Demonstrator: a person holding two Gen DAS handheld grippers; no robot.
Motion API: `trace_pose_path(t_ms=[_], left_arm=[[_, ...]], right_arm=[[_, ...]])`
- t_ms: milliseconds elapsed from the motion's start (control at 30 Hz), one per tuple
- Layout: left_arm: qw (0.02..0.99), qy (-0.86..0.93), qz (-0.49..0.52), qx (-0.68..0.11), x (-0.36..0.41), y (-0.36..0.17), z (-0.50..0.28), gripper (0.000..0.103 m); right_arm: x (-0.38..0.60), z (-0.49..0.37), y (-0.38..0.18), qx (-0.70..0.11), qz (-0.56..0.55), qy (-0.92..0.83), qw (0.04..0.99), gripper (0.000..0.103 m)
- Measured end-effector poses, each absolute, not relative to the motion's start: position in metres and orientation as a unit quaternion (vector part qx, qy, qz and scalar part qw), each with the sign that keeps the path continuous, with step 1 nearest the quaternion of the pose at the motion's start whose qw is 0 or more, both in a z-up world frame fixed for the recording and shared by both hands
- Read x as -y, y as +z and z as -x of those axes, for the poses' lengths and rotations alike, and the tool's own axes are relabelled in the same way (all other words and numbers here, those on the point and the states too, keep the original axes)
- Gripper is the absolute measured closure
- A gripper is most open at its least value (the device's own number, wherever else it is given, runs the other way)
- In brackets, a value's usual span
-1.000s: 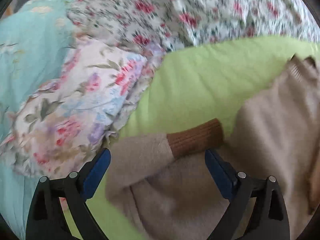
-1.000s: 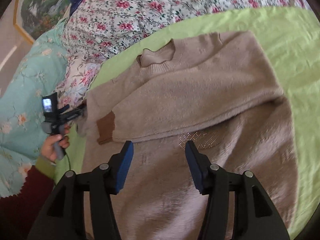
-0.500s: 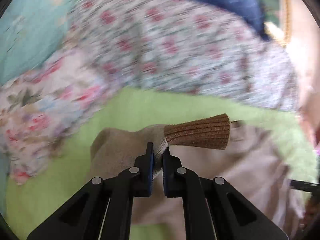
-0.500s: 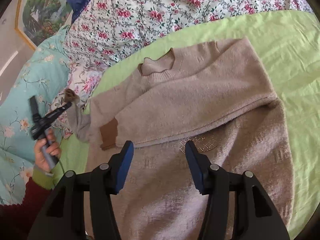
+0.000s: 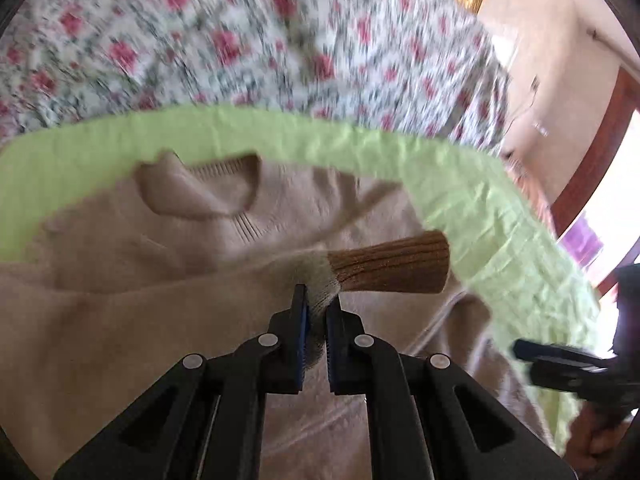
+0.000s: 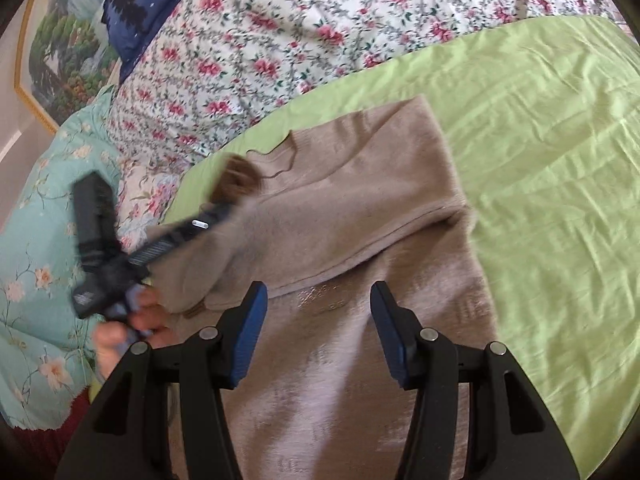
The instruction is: Fold small clothes
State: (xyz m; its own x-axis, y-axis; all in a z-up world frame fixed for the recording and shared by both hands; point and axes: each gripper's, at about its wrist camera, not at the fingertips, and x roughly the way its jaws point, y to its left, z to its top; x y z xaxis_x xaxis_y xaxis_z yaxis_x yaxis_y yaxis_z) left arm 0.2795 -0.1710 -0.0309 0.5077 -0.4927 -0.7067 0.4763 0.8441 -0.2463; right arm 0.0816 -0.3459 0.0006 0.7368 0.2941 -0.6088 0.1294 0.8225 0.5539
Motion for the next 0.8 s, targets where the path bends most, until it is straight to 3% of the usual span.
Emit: trace_pose_path(t_ms=[133,200,300,500,800], left_arm=[[0.86,-0.276,-0.01,-0.428,0.183,-0.048,-0.278,0.084],[0.86,-0.283,-0.01,-0.424,0.176,-0.044,-0.266,0.053],[0.872,-0.285,-0.014,-0.398,0.152,-0.029,-0.236,0.038],[0.899,-0.223,-0.018,-0.376,0.068,-0.015,-0.187,0.037],[0.91,-0.018,0.012,-0.413,-0.058,-0.053,-0.19,0.039]], right_arm=[[0.352,-0.087,0.001,-0.356,-0.299,0.043,0.884,0.048],[0.352,-0.092,-0.001,-0.357,-0.302,0.043,0.883,0.048],[0.352,-0.101,-0.007,-0.359,-0.31,0.044,0.879,0.048],[0.349,-0.122,-0.013,-0.359,-0.3,0.046,0.883,0.048],[0.339,-0.189,-0.041,-0.398,-0.29,0.06,0.868,0.048]])
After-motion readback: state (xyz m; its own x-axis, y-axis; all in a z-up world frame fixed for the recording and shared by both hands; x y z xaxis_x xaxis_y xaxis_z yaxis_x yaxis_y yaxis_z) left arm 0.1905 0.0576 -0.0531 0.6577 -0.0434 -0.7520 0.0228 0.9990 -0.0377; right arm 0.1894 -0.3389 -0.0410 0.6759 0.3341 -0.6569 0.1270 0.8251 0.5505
